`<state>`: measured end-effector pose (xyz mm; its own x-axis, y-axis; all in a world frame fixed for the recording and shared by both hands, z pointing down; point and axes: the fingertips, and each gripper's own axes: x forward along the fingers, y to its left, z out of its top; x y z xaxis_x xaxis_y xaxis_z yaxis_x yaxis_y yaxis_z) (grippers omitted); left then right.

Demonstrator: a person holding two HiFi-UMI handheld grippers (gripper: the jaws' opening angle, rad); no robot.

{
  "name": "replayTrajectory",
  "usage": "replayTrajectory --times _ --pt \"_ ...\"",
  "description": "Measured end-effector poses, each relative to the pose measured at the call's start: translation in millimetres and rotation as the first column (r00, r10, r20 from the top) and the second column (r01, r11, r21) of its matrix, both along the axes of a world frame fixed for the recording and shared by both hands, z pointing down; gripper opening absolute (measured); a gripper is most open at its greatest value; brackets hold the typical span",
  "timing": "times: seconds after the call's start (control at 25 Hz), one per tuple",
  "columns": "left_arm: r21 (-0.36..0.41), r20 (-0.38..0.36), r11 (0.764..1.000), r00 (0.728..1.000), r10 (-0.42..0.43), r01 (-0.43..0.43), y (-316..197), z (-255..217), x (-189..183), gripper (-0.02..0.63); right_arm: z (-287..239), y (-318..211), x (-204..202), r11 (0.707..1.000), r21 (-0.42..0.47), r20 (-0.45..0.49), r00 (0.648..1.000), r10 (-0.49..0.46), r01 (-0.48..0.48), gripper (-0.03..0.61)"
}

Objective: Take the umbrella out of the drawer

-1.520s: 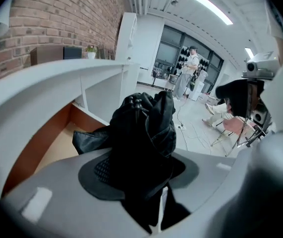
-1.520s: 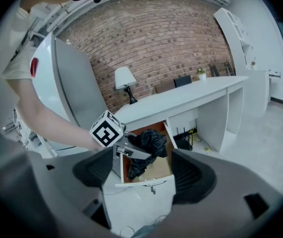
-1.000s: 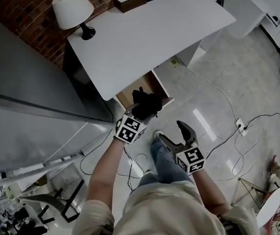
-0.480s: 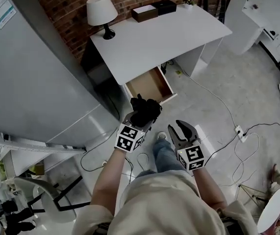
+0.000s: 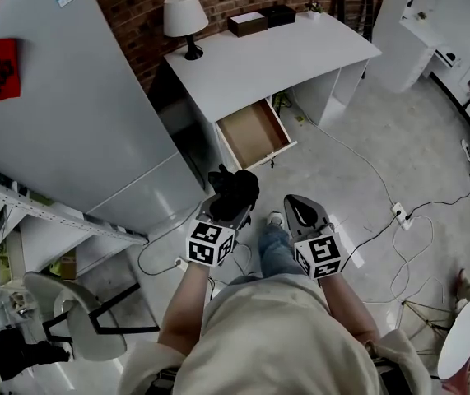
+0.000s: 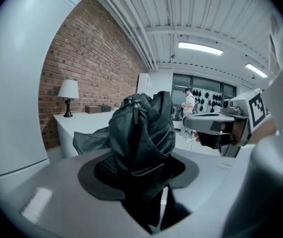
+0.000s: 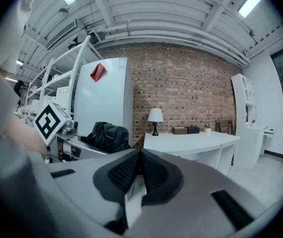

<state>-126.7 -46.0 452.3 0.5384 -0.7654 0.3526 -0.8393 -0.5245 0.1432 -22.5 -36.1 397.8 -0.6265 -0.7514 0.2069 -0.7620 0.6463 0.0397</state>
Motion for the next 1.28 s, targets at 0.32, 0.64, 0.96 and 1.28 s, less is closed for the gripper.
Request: replayTrajectory --times 0.32,0.64,0.96,1.28 --pt "0.033 -0.065 0.995 0.994 -0.087 0.089 52 -26 -25 0.213 -17 29 -6 1.0 0.027 0.005 1.0 -0.011 0.011 0.002" --pt "0.061 -0.071 0.991 0.991 -0.115 0.12 62 -36 -41 0.213 -22 31 -11 0.999 0.038 0.023 1.0 -0.005 0.004 0.002" --pt "0.068 -0.073 0.989 0.99 -0.123 0.128 62 -38 -46 0.213 -23 33 -13 0.999 0.054 -0.013 1.0 -0.002 0.003 0.0" --pt "0.069 -0.088 0.99 0.989 -0.12 0.126 61 -39 -41 0.213 -22 31 -5 0.999 0.049 -0.016 1.0 -0.003 0.004 0.0"
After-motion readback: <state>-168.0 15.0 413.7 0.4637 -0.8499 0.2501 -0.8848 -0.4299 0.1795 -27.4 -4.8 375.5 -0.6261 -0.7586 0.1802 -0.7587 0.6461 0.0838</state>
